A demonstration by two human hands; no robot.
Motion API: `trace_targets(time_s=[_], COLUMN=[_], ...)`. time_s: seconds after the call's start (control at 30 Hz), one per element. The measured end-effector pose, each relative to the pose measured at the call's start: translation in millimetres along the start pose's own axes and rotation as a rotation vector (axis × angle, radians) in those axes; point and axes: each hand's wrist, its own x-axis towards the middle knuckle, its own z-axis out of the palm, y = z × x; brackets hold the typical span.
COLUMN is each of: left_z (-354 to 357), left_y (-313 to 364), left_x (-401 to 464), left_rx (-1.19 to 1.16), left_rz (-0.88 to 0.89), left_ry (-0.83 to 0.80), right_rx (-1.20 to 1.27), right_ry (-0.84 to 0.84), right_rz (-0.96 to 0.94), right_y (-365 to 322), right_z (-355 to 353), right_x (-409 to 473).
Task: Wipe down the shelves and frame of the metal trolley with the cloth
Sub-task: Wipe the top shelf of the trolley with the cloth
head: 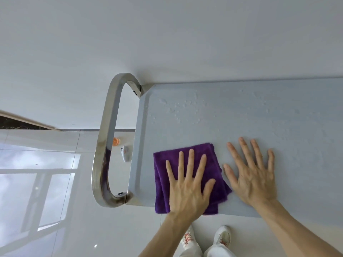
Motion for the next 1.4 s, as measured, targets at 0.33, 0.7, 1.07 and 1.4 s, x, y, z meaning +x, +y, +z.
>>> trace_targets(time_s=[0.33, 0.7, 1.07, 1.4], left_z=[-17.3, -13.7, -18.1, -24.0], left_y=[-88.8, -25.0, -94.7, -91.3], left_x=[32.3, 97.3, 73.7, 118.9], left_rx=[0.068, 0.045, 0.103, 0.095], left_rz=[-0.198, -0.033, 0.006, -0.118], left_ry=[0.035, 0.06, 0.05, 0.108], right_rx=[-0.004, -0.008, 0.004, 0.03], right_ry=[0.015, 0.014, 0.017, 0.103], right_rz=[0.01, 0.009, 0.011, -0.002], right_y=[0.8, 0.3, 1.9, -2.8], right_z=[1.8, 1.4, 2.8, 2.4], right_x=[0.7, 0.6, 3.3, 18.0])
